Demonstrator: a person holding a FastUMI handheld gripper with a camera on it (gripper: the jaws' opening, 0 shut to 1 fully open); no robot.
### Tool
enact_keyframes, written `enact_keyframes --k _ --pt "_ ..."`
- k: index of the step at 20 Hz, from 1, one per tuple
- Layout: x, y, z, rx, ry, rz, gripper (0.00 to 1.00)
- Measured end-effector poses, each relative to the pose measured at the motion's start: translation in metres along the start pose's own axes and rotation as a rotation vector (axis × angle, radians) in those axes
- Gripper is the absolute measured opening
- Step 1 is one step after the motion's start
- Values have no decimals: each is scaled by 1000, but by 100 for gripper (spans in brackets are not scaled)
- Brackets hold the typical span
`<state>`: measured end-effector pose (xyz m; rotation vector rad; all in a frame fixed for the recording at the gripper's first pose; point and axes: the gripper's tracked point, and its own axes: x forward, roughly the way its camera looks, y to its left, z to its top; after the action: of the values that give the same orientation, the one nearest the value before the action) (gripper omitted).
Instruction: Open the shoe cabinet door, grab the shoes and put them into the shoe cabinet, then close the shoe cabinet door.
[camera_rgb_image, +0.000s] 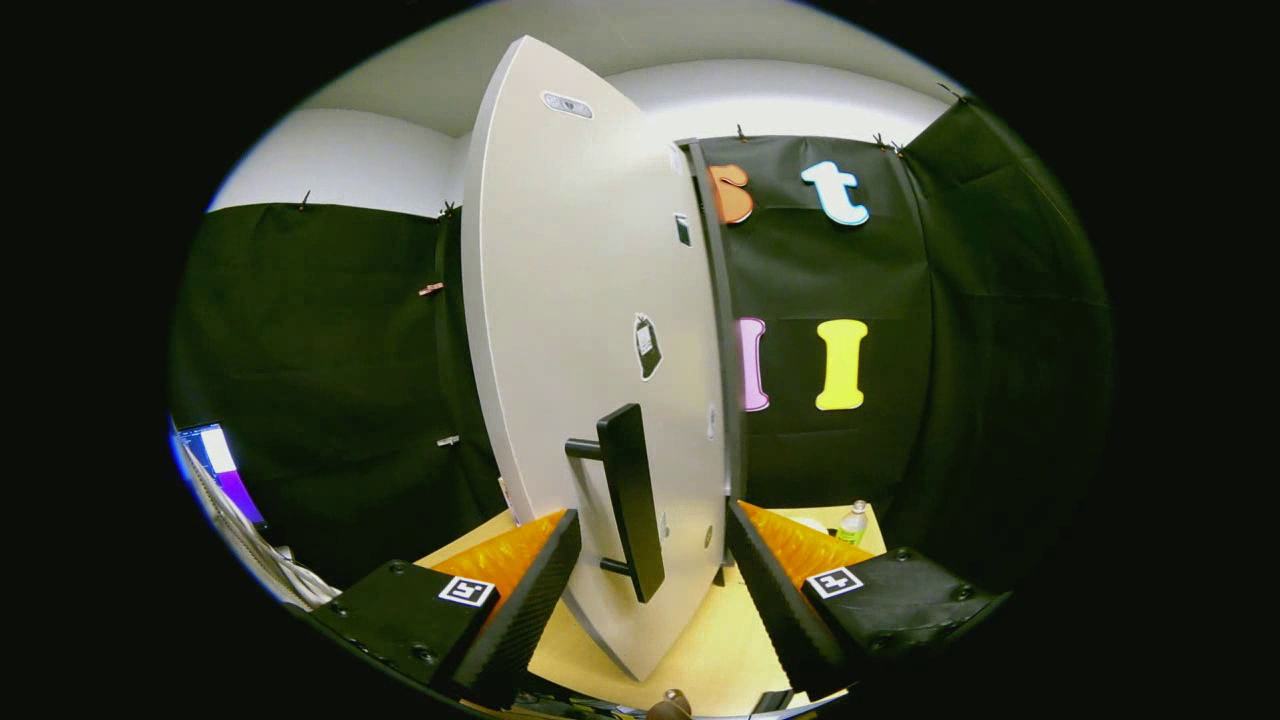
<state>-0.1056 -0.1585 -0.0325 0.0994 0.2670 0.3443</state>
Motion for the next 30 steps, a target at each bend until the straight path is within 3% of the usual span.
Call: enact_keyframes --k 13,21,30 --pt "113 149 -9 -5 -44 -44 98" --pt "134 175 -17 -21 -38 -88 98" --pt "130 171 -7 -62 -77 -130 98"
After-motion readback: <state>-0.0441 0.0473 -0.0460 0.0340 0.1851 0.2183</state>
